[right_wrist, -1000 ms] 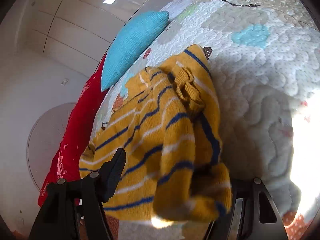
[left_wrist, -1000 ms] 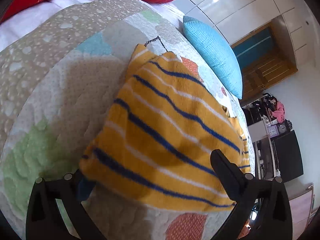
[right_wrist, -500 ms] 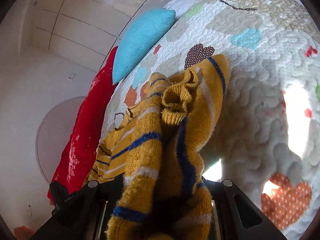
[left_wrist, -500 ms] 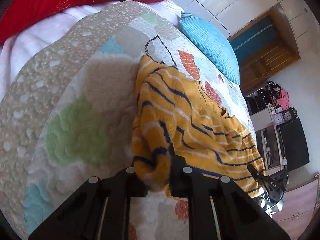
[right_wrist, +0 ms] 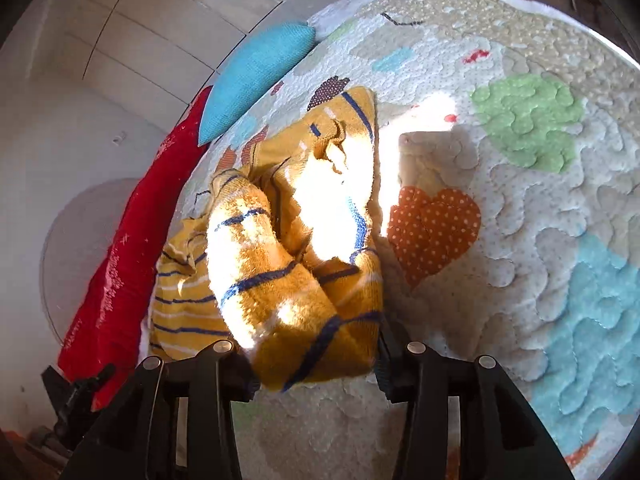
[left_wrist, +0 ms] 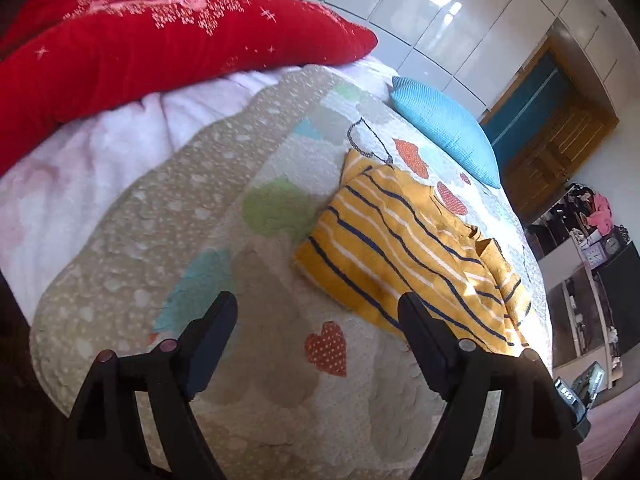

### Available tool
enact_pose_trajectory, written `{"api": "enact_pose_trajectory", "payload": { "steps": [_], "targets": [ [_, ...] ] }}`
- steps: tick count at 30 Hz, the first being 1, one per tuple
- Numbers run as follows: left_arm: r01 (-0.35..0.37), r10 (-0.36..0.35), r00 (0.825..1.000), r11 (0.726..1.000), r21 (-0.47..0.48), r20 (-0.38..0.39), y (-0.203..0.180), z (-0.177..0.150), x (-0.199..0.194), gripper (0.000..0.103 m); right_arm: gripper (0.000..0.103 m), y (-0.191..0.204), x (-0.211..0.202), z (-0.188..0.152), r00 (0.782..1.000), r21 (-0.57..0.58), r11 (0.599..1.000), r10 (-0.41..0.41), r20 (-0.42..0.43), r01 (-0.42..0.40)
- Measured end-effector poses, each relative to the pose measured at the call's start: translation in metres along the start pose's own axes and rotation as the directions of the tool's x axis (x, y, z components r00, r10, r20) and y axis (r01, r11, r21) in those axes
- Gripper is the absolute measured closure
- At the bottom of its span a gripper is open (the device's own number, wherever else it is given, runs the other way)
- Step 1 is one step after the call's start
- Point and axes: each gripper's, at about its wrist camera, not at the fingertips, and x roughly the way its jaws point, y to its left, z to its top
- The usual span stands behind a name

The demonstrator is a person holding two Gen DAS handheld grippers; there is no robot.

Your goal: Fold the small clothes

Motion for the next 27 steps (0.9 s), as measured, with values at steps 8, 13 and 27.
{"api": "enact_pose_trajectory", "payload": {
  "steps": [8, 13, 27],
  "targets": [
    [-0.074, 0.067, 0.994, 0.994, 0.084, 0.087, -0.009, -0.014, -0.040, 0.017, 0.047, 0.006, -0.053, 0.010, 0.974, -0.019, 0.991, -0.125, 0.191, 0.131],
    [-0.092, 0.075, 0.990, 0.985, 0.146, 0.117, -0.030, -0.021, -0.042, 0.014, 0.047, 0.046, -0.045, 0.017, 0.981, -0.135, 0.989, -0.037, 0.188, 0.063],
    [-0.066, 0.055, 0.997, 0.976, 0.207, 0.059, -0.049, -0.035, -0.035, 0.014, 0.049, 0.030, 0.105, 0.120, 0.990, -0.070, 0.988, -0.135, 0.049, 0.139]
  ]
}}
